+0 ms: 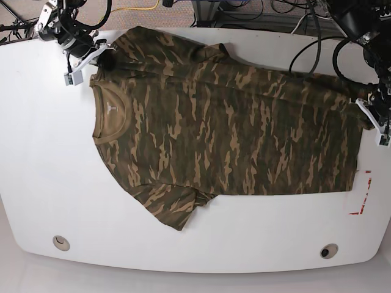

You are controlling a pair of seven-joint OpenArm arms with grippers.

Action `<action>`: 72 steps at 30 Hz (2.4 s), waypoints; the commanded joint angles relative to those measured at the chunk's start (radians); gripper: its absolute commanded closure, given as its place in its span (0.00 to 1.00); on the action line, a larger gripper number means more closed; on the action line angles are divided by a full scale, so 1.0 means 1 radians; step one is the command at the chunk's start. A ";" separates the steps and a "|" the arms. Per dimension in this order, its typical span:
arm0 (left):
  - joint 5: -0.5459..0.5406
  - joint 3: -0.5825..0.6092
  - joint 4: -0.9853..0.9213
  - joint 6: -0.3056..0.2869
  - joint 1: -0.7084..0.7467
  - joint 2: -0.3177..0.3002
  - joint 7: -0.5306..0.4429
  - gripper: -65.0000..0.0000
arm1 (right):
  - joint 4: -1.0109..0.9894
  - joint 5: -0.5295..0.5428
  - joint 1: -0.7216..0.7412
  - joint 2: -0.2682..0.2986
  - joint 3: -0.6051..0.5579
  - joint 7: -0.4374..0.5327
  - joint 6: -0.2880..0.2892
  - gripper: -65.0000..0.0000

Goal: Fold the T-shirt properly
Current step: 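Hold the shirt edge with both grippers and smooth it flat, then drag the held collar corner with the right gripper along the shirt edge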

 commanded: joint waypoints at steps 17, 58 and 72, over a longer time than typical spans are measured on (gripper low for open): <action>0.021 0.156 -0.262 0.007 -0.151 -0.070 -0.113 1.00 | -0.106 0.004 0.140 0.017 0.047 0.001 0.001 0.95; 0.016 0.190 -0.278 0.007 -0.150 -0.092 -0.134 0.93 | 0.081 0.139 -0.134 -0.189 0.083 -0.019 -0.002 0.23; 0.016 0.188 -0.275 0.007 -0.134 -0.093 -0.134 0.93 | -0.009 0.139 -0.120 -0.195 0.008 -0.014 0.000 0.24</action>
